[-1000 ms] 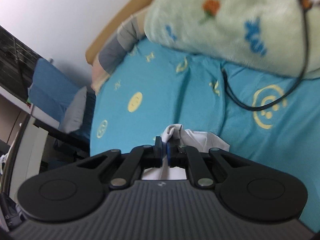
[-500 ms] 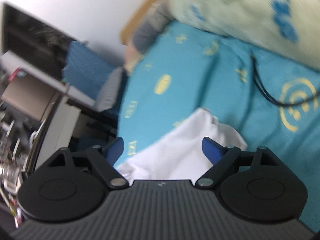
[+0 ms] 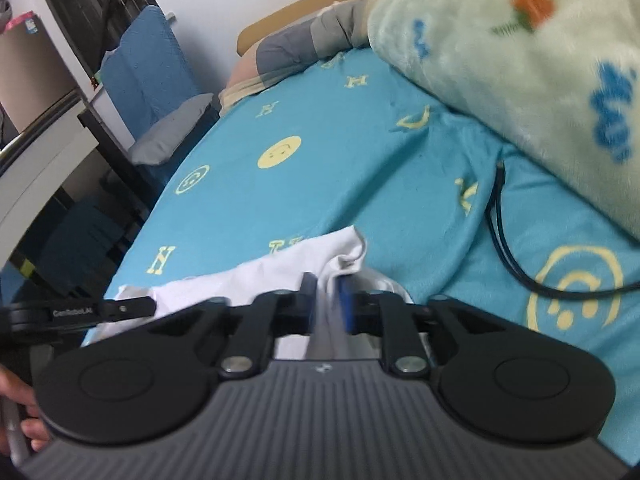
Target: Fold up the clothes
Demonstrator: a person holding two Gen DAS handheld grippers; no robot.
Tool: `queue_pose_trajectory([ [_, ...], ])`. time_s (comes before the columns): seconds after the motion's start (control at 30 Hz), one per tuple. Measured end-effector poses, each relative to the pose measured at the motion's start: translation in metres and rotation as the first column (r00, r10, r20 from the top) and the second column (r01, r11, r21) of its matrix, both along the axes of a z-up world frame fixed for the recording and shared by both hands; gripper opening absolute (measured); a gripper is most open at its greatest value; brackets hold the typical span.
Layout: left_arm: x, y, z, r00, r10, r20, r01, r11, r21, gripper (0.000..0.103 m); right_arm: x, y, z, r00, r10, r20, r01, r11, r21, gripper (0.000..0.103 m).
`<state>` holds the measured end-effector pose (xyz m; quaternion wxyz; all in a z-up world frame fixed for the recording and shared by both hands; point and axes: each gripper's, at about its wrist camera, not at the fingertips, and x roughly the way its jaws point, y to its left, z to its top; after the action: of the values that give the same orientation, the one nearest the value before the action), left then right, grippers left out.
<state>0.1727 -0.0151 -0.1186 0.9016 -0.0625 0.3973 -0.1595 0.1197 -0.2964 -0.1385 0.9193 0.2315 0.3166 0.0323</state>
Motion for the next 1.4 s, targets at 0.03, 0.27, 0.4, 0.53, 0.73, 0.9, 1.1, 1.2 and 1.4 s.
queue_pose_trajectory([
  [0.03, -0.003, 0.000, 0.008, 0.999, 0.005, 0.031, -0.005, 1.000, -0.015, 0.005, -0.002, -0.001, 0.005, 1.000, -0.011, 0.026, 0.011, 1.000, 0.004, 0.011],
  [0.27, 0.009, -0.014, 0.012, 0.996, 0.011, 0.083, -0.014, 0.999, 0.032, 0.006, 0.009, 0.008, 0.019, 0.995, -0.050, 0.090, 0.057, 0.996, -0.072, 0.011],
  [0.4, 0.026, -0.020, -0.023, 1.000, -0.005, -0.012, 0.007, 0.993, 0.120, 0.014, 0.023, 0.008, 0.000, 0.999, -0.053, 0.006, 0.054, 0.995, -0.089, 0.013],
  [0.53, 0.024, -0.024, -0.019, 1.000, -0.014, -0.016, 0.016, 0.990, 0.138, 0.022, 0.034, 0.007, -0.014, 0.996, -0.063, -0.062, 0.057, 0.995, -0.085, 0.016],
  [0.73, -0.010, -0.011, 0.015, 0.998, -0.022, -0.053, 0.022, 1.000, 0.004, 0.057, 0.010, -0.006, 0.004, 0.993, -0.108, -0.058, 0.112, 0.991, 0.078, 0.083],
  [0.9, -0.057, 0.011, 0.040, 0.985, 0.003, -0.170, -0.038, 0.978, -0.204, 0.070, -0.032, -0.005, 0.023, 0.990, -0.125, -0.072, 0.138, 0.966, 0.220, 0.082],
  [1.1, -0.110, 0.032, 0.012, 0.911, 0.004, -0.412, -0.190, 0.892, -0.410, 0.083, -0.090, 0.004, 0.022, 0.988, -0.102, -0.115, 0.146, 0.850, 0.506, 0.083],
  [1.2, -0.111, 0.037, -0.018, 0.833, 0.040, -0.551, -0.326, 0.841, -0.431, 0.083, -0.111, 0.014, 0.000, 0.981, -0.071, -0.180, 0.172, 0.746, 0.644, 0.083],
  [1.4, -0.096, 0.062, -0.064, 0.700, 0.106, -0.706, -0.569, 0.681, -0.461, 0.075, -0.111, 0.021, -0.049, 0.910, -0.034, -0.413, 0.326, 0.674, 0.663, 0.081],
])
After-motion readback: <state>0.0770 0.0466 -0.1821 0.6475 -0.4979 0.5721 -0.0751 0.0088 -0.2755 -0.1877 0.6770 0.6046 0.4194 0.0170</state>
